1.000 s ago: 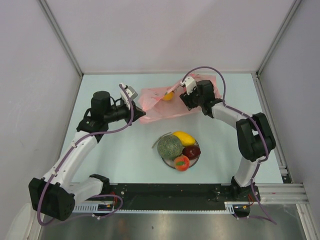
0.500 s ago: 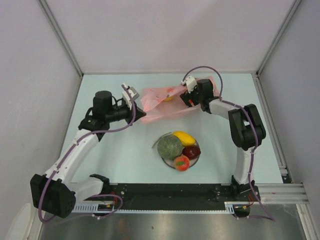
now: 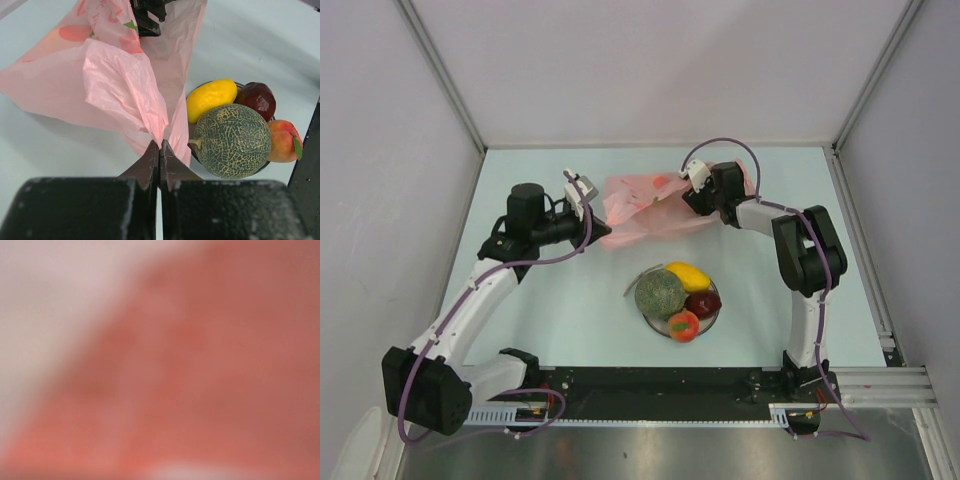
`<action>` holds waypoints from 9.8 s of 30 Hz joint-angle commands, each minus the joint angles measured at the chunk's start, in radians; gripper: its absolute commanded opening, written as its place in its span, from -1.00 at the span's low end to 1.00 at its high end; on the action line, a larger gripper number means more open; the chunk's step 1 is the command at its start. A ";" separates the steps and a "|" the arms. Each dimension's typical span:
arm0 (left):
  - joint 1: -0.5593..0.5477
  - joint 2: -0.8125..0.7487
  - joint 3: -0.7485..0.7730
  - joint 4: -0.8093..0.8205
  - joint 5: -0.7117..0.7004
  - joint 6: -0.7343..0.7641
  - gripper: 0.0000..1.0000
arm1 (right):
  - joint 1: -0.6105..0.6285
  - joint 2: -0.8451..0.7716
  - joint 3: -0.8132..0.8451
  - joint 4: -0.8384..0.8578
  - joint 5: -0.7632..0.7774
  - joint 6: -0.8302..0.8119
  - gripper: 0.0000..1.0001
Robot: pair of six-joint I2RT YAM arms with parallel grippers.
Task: Take the fake fruits out of the plastic bag
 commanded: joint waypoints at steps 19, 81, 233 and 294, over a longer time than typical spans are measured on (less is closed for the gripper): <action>0.015 -0.009 -0.026 0.054 0.014 0.003 -0.99 | 0.007 -0.121 0.050 -0.063 -0.288 0.314 0.05; -0.002 0.033 -0.019 0.062 0.005 -0.024 -0.99 | 0.274 -0.799 -0.482 -0.549 -0.429 -0.100 -0.77; 0.021 0.089 0.260 -0.063 0.075 -0.055 -0.99 | 0.130 0.324 0.518 0.107 -0.173 0.771 0.99; 0.047 -0.046 0.011 0.143 -0.107 -0.159 -0.99 | 0.140 -0.605 -0.068 -0.803 -0.662 -0.008 -0.75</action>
